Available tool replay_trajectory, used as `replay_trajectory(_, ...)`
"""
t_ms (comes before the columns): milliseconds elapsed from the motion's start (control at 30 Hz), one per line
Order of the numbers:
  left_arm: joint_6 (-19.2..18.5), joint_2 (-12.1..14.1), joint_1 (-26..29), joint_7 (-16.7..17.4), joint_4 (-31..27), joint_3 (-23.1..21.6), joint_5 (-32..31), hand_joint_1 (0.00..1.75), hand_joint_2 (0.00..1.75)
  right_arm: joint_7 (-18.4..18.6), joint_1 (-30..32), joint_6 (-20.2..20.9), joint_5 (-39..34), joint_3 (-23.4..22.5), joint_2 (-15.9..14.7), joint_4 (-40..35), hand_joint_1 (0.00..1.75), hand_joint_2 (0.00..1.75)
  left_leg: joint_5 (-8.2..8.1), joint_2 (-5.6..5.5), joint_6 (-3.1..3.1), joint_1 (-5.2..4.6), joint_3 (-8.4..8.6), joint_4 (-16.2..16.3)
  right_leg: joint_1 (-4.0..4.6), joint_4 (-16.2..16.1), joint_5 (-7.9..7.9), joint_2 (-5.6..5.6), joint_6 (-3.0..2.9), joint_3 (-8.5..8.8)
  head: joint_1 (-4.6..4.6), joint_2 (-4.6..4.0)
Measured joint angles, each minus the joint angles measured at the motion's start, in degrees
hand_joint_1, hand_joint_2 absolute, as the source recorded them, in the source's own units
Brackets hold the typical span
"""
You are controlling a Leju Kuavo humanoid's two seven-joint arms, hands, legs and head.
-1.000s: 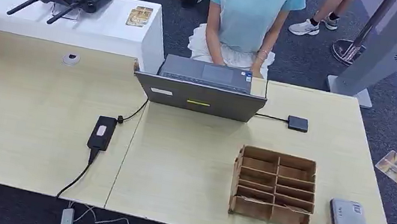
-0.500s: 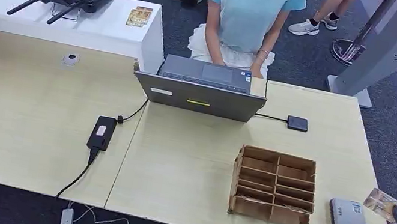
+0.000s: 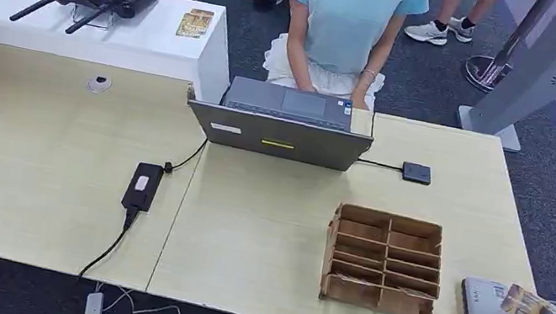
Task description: Pass the card to the sensor for recognition and then transmit it.
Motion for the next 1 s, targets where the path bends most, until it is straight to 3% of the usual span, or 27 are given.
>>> replay_trajectory(1000, -0.42, 0.09, 0.03, 0.04, -0.02, 0.04, 0.39, 0.00, 0.00, 1.03, -1.03, -0.72, 3.47, 1.16, 0.72, 0.81, 1.75, 1.75, -0.01, 0.04, -0.01, 0.00, 0.00, -0.01, 0.00, 0.00, 0.00, 0.02, 0.00, 0.00, 0.00, -0.02)
